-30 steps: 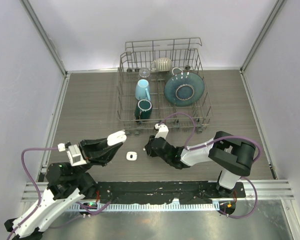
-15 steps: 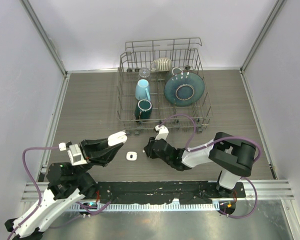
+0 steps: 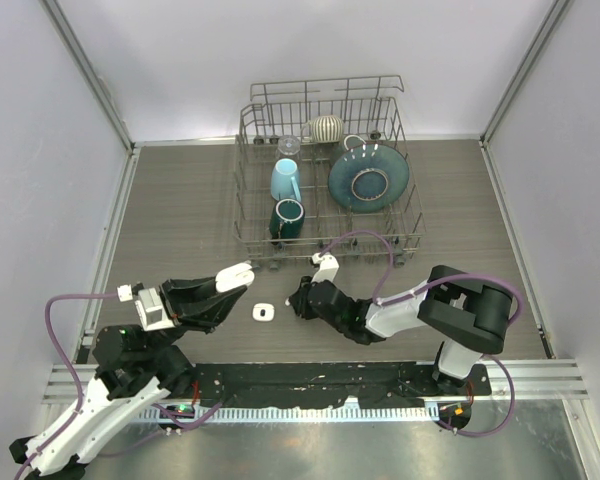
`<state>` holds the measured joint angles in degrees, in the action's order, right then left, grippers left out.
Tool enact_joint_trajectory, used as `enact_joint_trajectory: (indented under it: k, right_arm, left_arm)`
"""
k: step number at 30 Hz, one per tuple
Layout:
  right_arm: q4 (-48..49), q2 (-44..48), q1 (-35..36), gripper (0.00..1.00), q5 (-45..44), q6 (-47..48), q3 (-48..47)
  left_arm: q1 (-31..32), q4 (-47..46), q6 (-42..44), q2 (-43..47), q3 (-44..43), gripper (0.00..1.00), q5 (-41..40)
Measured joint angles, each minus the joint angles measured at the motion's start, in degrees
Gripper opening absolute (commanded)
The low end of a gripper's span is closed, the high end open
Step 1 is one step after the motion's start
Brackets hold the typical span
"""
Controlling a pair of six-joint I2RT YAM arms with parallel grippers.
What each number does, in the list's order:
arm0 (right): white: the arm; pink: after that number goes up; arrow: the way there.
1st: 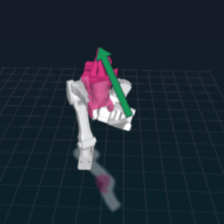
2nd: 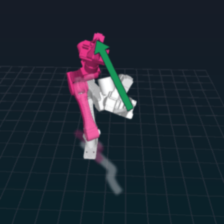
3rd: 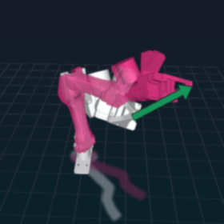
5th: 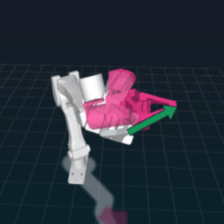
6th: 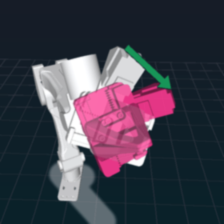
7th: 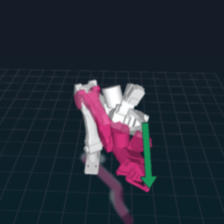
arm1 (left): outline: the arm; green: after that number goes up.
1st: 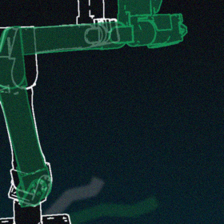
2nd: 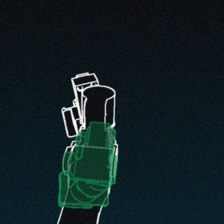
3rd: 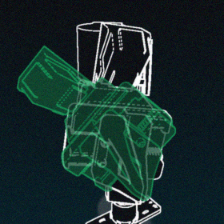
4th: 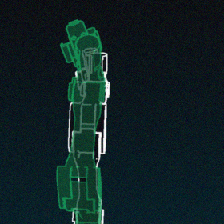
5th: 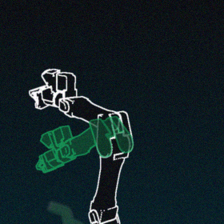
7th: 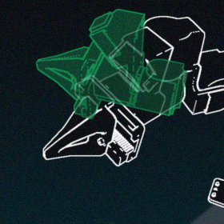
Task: Insert the wireless bluetooth earbuds into the charging case
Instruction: Pick up the earbud from the center of the board.
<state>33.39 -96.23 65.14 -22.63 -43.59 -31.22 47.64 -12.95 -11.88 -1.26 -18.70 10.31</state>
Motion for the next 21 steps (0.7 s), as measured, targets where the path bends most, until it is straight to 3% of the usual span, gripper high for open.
enact_joint_trajectory:
  k: [5, 7, 10, 21]
  right_arm:
    - [2.4, 0.3, 0.0, 0.17, 0.7, 0.6, 1.5]
    - [3.3, 1.0, 0.0, 0.08, 1.3, 1.2, 2.6]
    - [5.5, 2.3, 0.2, 0.03, 2.6, 2.2, 5.0]
    - [11.2, 14.4, 3.3, 0.01, 1.6, 7.7, 11.2]
  left_arm:
    - [0.0, 0.0, 0.0, -0.2, 0.0, 0.00, 0.0]
    - [0.0, -0.1, -0.2, -0.4, 0.0, 0.00, 0.0]
    - [0.0, -0.3, -0.2, -0.8, 0.2, 0.00, 0.0]
    - [0.0, -0.6, -0.4, -2.6, 0.2, 0.00, 0.0]
